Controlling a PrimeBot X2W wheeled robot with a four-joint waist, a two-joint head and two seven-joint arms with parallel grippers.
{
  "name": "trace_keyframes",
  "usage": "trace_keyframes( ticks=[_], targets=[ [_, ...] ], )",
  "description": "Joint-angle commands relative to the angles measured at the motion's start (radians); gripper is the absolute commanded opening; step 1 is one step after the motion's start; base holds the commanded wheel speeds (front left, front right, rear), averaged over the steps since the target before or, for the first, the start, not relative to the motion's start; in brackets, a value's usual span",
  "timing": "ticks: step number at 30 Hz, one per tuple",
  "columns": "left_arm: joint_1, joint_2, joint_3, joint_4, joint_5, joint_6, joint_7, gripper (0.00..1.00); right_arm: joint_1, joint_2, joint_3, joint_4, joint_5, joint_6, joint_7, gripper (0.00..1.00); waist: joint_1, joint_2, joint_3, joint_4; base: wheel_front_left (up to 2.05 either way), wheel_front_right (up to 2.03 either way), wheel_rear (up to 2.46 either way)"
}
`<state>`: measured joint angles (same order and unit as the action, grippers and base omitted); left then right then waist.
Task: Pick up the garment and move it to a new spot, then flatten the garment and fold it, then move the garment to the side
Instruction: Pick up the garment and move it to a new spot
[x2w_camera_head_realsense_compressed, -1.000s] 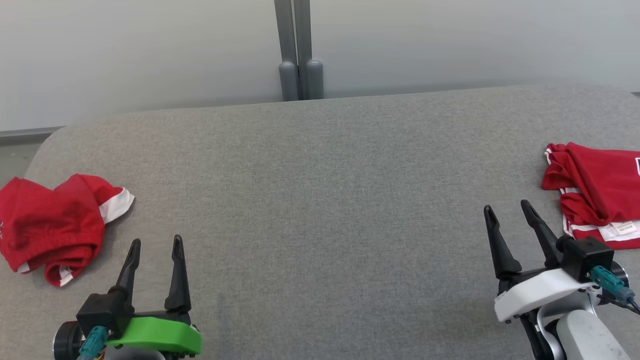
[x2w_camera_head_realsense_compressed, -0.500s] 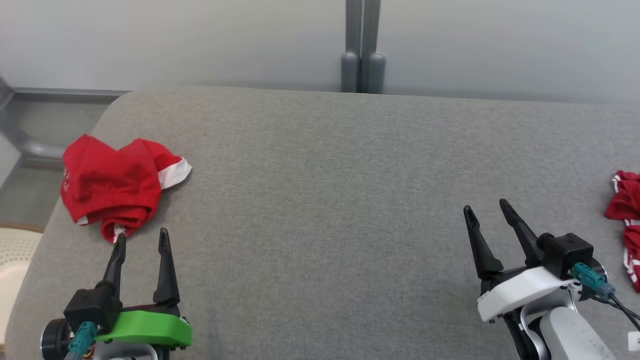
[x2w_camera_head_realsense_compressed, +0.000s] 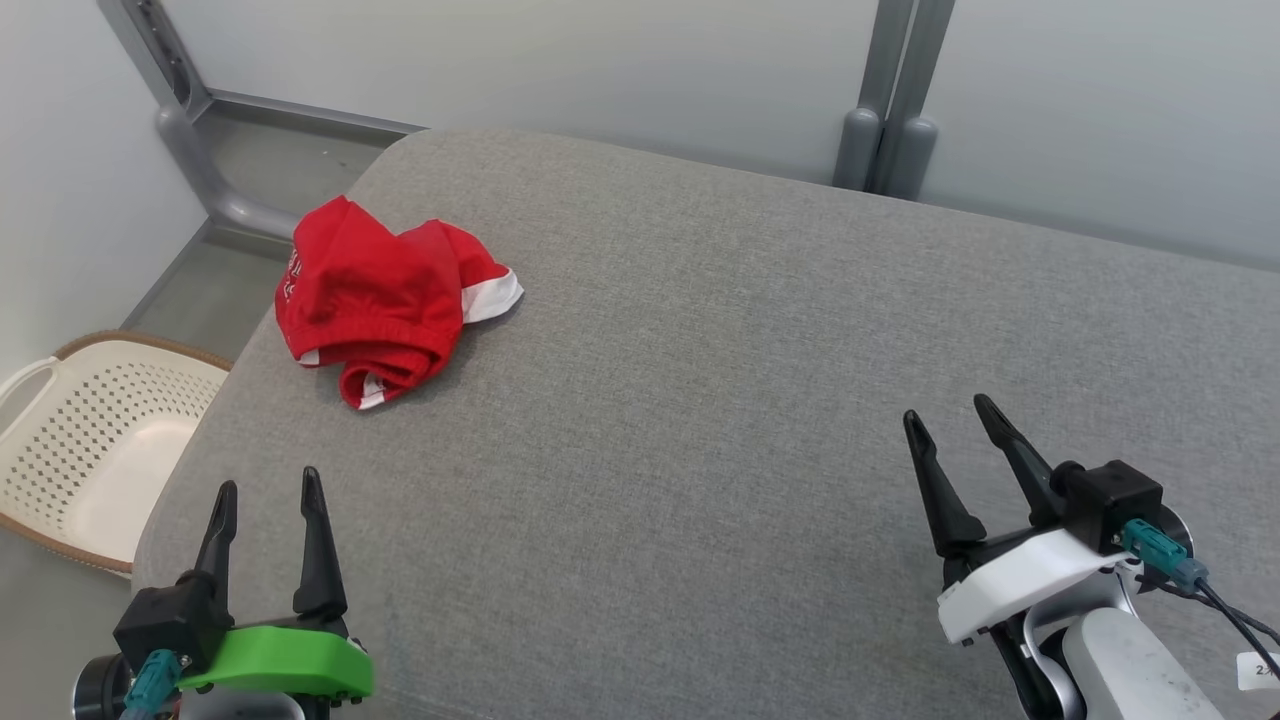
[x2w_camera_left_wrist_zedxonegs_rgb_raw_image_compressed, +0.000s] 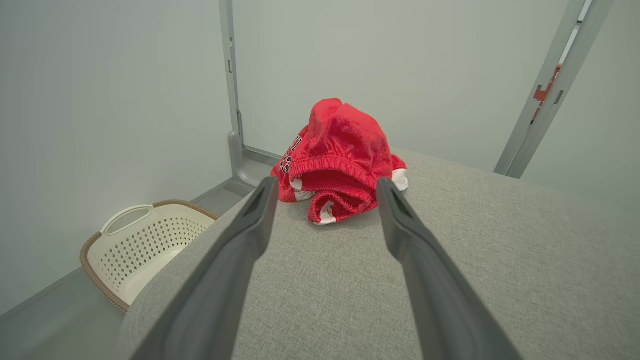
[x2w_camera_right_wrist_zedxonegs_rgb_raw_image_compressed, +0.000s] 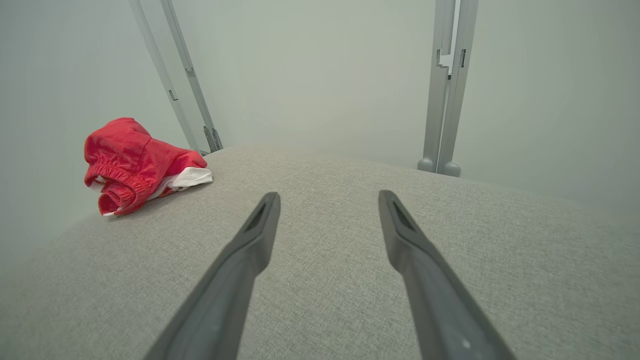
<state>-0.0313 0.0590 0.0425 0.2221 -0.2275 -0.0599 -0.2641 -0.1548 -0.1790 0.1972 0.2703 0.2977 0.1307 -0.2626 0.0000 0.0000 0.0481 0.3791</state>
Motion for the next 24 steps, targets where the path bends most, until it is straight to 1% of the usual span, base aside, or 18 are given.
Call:
trace_keyframes(
  ticks=[1, 6, 9, 13, 16, 19, 24],
  targets=[
    [-0.007, -0.001, 0.003, 0.001, 0.0, 0.007, 0.0, 1.0, -0.01, -0.006, 0.001, 0.002, 0.003, 0.0, -0.003, 1.0, 0.0, 0.0, 0.004, 0.016, 0.0, 0.0, 0.0],
    [-0.021, 0.005, 0.001, 0.003, -0.002, 0.001, 0.0, 1.0, -0.016, -0.006, 0.004, -0.005, 0.0, 0.0, -0.003, 1.0, 0.0, 0.0, 0.009, 0.007, 0.0, 0.0, 0.0],
    [-0.06, 0.021, 0.002, 0.006, -0.017, -0.011, 0.029, 1.0, -0.021, -0.005, 0.002, -0.013, -0.006, 0.0, -0.003, 1.0, 0.0, 0.0, 0.018, -0.003, 0.0, 0.0, 0.0],
    [-0.134, 0.06, 0.01, 0.008, -0.035, -0.01, 0.139, 1.0, -0.031, 0.004, -0.003, -0.026, -0.011, 0.0, -0.003, 1.0, 0.0, 0.0, 0.025, -0.029, 0.0, 0.0, 0.0],
    [-0.196, 0.098, 0.018, 0.008, -0.059, -0.021, 0.234, 1.0, -0.042, 0.012, -0.004, -0.035, -0.015, 0.0, -0.003, 1.0, 0.0, 0.0, 0.038, -0.053, 0.0, 0.0, 0.0],
    [-0.267, 0.148, 0.027, 0.036, -0.099, -0.037, 0.355, 1.0, -0.054, 0.014, 0.004, -0.039, -0.016, 0.0, -0.003, 1.0, 0.0, 0.0, 0.058, -0.083, 0.0, 0.0, 0.0],
    [-0.38, 0.221, 0.041, 0.112, -0.18, -0.055, 0.497, 1.0, -0.07, 0.01, 0.006, -0.035, -0.017, 0.0, -0.003, 1.0, 0.0, 0.0, 0.094, -0.13, 0.0, 0.0, 0.0]
  ],
)
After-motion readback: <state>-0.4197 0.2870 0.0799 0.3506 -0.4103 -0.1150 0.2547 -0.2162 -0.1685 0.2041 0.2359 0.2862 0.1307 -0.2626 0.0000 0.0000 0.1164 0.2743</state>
